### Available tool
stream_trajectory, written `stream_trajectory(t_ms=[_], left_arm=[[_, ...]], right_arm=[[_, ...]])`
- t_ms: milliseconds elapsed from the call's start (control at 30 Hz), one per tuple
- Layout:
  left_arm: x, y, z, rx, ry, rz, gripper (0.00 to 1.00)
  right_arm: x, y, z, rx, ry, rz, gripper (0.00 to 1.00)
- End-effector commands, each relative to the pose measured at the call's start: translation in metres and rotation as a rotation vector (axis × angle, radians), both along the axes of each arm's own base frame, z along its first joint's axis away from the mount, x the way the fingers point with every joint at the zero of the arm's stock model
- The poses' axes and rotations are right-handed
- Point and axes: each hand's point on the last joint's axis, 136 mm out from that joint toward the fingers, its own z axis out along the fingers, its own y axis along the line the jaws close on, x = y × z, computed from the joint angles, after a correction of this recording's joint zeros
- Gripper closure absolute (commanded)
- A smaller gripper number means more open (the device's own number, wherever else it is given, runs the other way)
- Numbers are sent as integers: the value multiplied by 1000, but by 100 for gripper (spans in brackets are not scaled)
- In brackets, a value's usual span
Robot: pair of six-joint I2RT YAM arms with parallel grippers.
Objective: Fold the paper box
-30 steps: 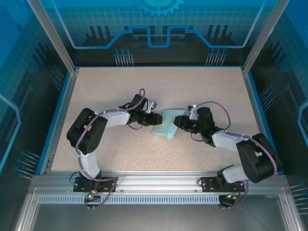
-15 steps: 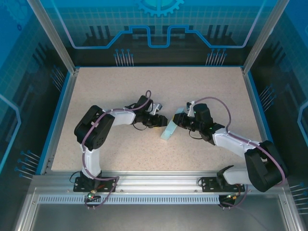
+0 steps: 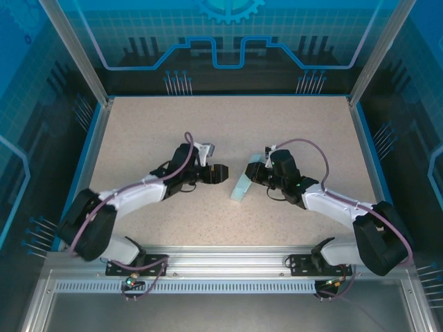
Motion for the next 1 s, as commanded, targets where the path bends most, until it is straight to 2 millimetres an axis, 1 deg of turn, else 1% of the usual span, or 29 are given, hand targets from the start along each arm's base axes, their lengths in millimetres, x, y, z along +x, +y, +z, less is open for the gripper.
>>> stream_trajectory(t_ms=[0,67,200,433,567,633,733,833,900,967], left_arm=[[-19,-10,8,60,-164,-45,22],[-30,-20,10,89,-222,-98,20],[-38,-35,7,149,-310,-163,16],[-43,-67,-7,249,-409,-261,11],[-36,-76,-18,293,-445,-261,11],[-30,-78,-20,294,-465,-247,13],[-25,-81,-21,292,-490,-233,22],[-22,-85,-24,300,-498,-239,29],[-21,-85,-28,307,-499,-240,32],[-20,-82,-32,316,-501,-237,37]], right_arm=[[-6,-6,-24,-93,71,-23,82],[-5,-5,-24,-98,74,-22,82],[-3,-4,-25,-99,78,-23,82],[-1,-3,-21,-103,74,-19,83],[0,-4,-20,-102,72,-22,83],[0,-5,-20,-103,73,-26,82],[0,-5,-20,-100,74,-26,82],[-1,-7,-22,-96,81,-33,82],[0,-8,-21,-92,80,-37,82],[1,-10,-18,-84,77,-40,81]])
